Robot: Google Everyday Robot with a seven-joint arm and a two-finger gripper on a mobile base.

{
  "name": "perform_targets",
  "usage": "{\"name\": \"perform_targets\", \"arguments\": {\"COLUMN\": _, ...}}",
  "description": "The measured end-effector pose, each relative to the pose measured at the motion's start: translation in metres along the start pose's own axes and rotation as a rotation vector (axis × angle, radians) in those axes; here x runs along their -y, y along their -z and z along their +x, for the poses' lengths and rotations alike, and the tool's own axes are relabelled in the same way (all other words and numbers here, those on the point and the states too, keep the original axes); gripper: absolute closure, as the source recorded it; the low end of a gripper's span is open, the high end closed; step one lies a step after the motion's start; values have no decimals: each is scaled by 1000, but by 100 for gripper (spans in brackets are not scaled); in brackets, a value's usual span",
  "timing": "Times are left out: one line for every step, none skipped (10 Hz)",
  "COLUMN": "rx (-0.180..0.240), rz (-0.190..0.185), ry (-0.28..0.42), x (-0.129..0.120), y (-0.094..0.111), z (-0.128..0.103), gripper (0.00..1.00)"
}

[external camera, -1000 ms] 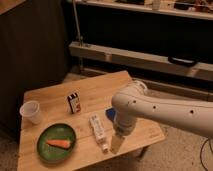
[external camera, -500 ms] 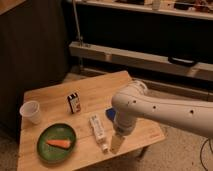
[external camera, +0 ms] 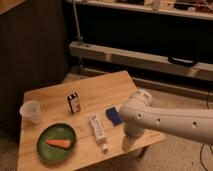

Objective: Knock the eraser over

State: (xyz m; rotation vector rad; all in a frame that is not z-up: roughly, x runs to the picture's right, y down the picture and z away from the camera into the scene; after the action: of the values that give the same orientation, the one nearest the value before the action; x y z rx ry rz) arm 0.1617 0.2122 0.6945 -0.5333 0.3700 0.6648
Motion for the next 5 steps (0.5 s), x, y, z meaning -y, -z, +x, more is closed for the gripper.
{"name": "perform_targets", "arguments": {"rx": 6, "rz": 39, "ry": -12, "x": 26, "y": -11, "z": -6, "gripper": 20}}
{"name": "perform_targets", "arguments": {"rx": 7, "rz": 68, "ry": -25, "x": 53, "y": -19, "z": -18, "gripper": 20}}
{"name": "perform_targets", "arguments": {"rx": -4, "rz": 88, "ry": -31, "x": 74, "y": -23, "z": -25, "gripper": 20}}
{"name": "perform_targets", "arguments": {"rx": -18, "rz": 110, "ry": -33, "x": 96, "y": -25, "z": -34, "gripper": 20}}
{"name": "perform_targets", "arguments": {"rx": -34, "rz": 140, "ry": -31, "x": 124, "y": -25, "z": -48, "gripper": 20}}
